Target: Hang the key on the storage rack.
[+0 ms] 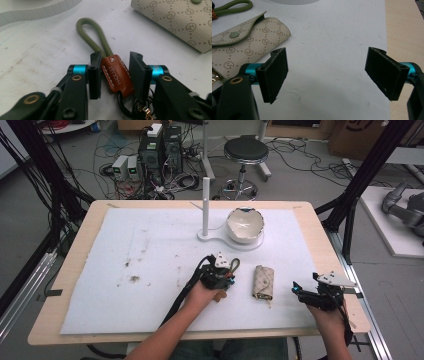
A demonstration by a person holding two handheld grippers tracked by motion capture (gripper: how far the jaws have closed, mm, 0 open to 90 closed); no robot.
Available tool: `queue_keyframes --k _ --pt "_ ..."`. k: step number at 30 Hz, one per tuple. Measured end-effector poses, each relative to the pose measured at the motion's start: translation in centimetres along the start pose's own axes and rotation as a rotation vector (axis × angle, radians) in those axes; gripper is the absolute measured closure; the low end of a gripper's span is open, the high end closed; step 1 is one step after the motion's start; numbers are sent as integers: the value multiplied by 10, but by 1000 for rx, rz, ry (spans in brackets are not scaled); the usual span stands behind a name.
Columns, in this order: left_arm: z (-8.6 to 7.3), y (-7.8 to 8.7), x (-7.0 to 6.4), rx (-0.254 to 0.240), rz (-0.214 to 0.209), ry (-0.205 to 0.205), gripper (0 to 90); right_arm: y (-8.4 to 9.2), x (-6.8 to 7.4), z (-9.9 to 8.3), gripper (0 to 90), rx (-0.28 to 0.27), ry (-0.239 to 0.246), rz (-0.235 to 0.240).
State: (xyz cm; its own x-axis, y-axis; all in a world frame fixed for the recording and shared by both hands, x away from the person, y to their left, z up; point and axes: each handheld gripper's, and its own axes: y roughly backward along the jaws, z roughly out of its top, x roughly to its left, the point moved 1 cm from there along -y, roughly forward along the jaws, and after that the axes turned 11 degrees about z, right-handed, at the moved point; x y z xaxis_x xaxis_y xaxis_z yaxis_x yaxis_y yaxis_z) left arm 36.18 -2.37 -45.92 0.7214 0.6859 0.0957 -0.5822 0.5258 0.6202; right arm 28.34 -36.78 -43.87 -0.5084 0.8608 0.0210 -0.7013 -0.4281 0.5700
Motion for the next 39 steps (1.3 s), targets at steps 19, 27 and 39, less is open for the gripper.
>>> queue_keyframes --k 19,27,39 --pt "7 24 16 -72 -25 8 702 -3 3 2 189 -1 9 5" --pt "20 50 35 -131 19 28 706 -4 3 3 189 -3 8 12" --pt "37 90 66 -187 105 29 707 -7 6 5 189 -2 13 16"
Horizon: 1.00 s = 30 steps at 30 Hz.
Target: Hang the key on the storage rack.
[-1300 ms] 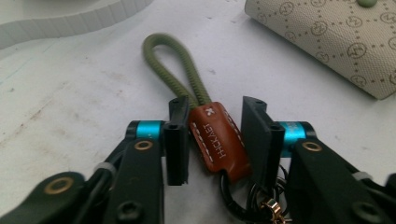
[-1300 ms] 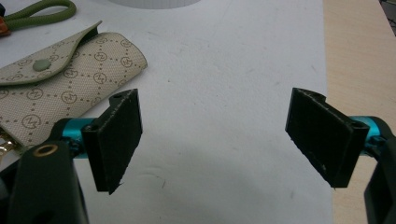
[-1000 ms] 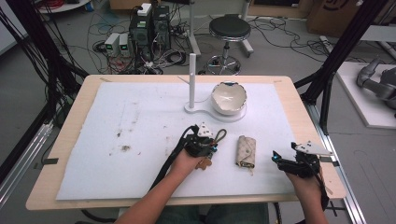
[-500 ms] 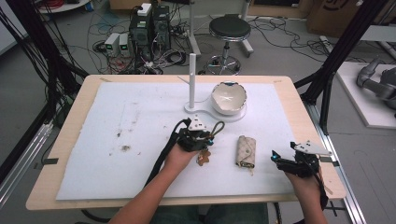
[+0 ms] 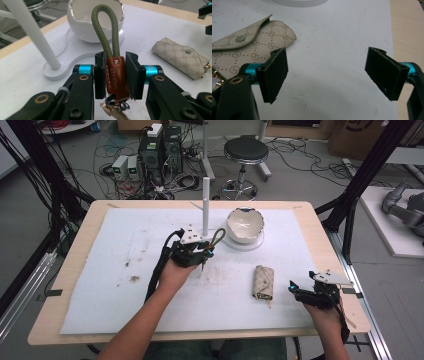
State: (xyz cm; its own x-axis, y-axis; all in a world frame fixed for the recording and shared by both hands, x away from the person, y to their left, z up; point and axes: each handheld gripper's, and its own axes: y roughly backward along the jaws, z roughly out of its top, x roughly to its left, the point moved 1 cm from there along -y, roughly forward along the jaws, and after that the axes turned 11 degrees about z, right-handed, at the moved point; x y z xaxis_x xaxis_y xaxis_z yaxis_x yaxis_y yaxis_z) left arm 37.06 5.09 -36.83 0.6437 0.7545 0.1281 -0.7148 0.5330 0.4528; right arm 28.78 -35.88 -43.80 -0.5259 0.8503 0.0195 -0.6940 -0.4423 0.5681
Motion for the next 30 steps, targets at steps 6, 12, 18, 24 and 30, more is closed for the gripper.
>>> queue_keyframes --k 6,12,18,24,30 --pt "12 13 12 -27 24 8 706 -2 1 1 189 4 3 4" --pt "37 27 27 -71 59 -6 706 -5 2 2 189 7 5 12" --pt "59 33 43 -86 104 -7 705 -6 2 2 189 9 4 15" --pt "69 29 54 -84 134 -6 705 -5 1 2 189 9 5 11" --pt "63 13 58 -36 146 6 702 -5 1 1 189 9 2 10"
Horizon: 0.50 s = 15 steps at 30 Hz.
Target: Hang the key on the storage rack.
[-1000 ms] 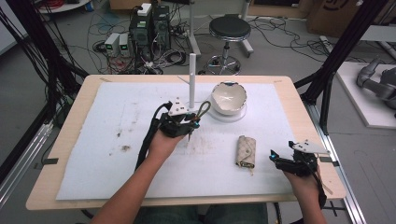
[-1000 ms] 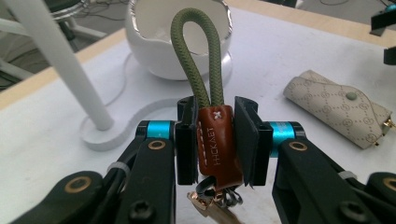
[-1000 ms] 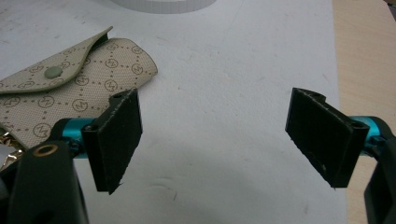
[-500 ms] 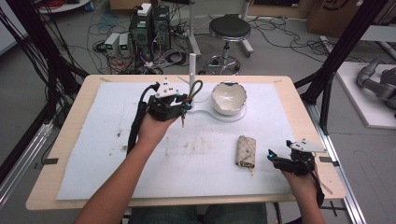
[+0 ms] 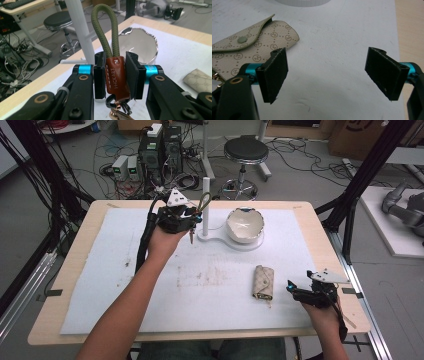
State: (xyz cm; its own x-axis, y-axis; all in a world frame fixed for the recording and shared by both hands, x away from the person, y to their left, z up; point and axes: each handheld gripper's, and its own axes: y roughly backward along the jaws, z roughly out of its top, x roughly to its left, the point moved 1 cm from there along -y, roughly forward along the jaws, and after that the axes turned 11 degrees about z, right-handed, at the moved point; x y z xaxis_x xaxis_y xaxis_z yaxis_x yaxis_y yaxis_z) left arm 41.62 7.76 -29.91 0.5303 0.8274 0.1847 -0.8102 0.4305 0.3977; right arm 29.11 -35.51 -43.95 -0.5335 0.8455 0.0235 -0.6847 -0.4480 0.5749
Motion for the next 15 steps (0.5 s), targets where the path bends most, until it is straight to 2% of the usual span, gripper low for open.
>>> queue_keyframes --k 3,7,8,10,12,14,15 --pt "-6 -9 1 28 29 -1 698 0 0 0 189 1 -1 1" --pt "-12 -19 3 57 31 20 664 1 0 -1 189 -1 0 -2" --pt "-14 -20 3 48 35 21 637 1 -1 -1 189 -2 1 -3" --pt "-16 -22 4 54 51 15 452 1 -2 -1 189 1 -1 -2" --pt "-17 -22 4 52 50 17 433 1 -2 -1 189 1 -1 -3" --pt "-19 -21 5 58 59 20 350 1 -2 -1 189 -3 -1 -4" --pt "-20 -20 5 54 56 24 340 1 -2 -1 190 -1 0 -4"
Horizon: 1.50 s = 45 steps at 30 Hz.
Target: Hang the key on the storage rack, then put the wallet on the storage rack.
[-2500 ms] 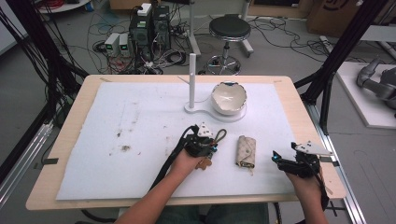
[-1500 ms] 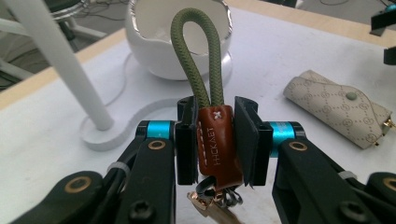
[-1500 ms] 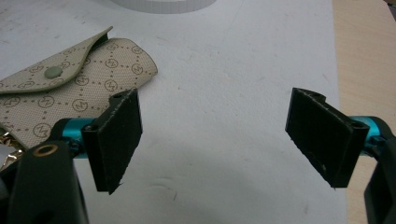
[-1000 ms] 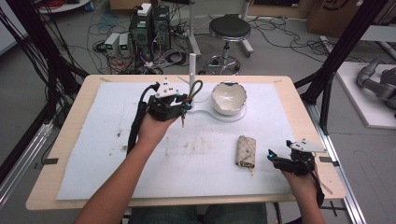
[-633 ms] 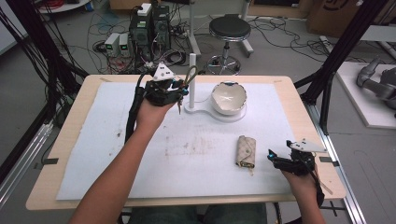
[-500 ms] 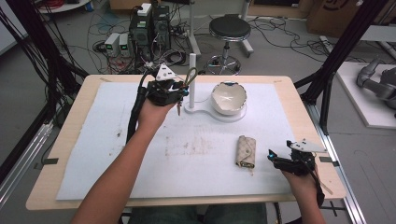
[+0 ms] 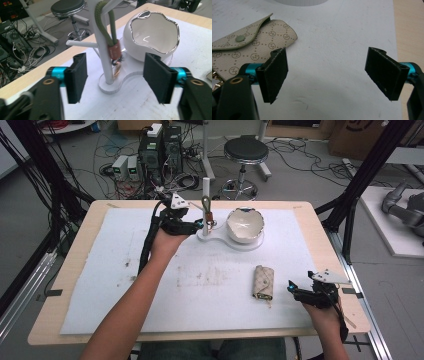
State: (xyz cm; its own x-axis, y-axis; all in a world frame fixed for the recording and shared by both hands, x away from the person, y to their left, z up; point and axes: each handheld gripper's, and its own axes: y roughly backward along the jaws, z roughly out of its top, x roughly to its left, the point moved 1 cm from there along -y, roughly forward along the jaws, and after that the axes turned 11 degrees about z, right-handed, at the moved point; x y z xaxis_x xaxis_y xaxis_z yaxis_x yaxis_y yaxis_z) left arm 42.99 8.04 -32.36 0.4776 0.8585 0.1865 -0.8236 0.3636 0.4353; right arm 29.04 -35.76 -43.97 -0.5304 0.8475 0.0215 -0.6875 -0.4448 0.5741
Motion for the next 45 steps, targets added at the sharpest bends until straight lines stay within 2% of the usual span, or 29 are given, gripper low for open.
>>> queue_keyframes --k 4,5,6,9,13,15,18,21,27,34,35,40,45 --pt "-6 7 2 -8 7 4 297 0 1 0 189 0 0 0" --pt "-11 11 3 -24 -9 21 273 0 1 0 189 1 6 -1" --pt "-11 11 3 -24 -9 21 256 0 1 0 189 1 6 -1" --pt "-26 18 3 -57 -23 38 241 0 1 1 189 0 8 -1" --pt "-48 25 4 -45 -28 50 215 -1 2 2 190 0 1 -2" --pt "-56 28 6 -62 -47 65 194 -2 2 2 189 1 3 0" --pt "-68 37 9 -76 -69 62 183 -3 3 3 189 2 7 4" --pt "-77 44 12 -71 -73 58 175 -5 3 4 189 3 11 7" --pt "-101 58 26 -89 -87 87 158 -6 4 5 189 7 18 6" --pt "-122 72 45 -85 -51 114 157 -7 3 5 189 7 18 6" --pt "-128 75 50 -104 -58 125 156 -7 3 5 189 7 18 7" --pt "-136 76 51 -108 -82 122 156 -8 3 6 189 6 18 9" --pt "-139 74 50 -99 -81 129 156 -7 3 6 189 4 18 7"
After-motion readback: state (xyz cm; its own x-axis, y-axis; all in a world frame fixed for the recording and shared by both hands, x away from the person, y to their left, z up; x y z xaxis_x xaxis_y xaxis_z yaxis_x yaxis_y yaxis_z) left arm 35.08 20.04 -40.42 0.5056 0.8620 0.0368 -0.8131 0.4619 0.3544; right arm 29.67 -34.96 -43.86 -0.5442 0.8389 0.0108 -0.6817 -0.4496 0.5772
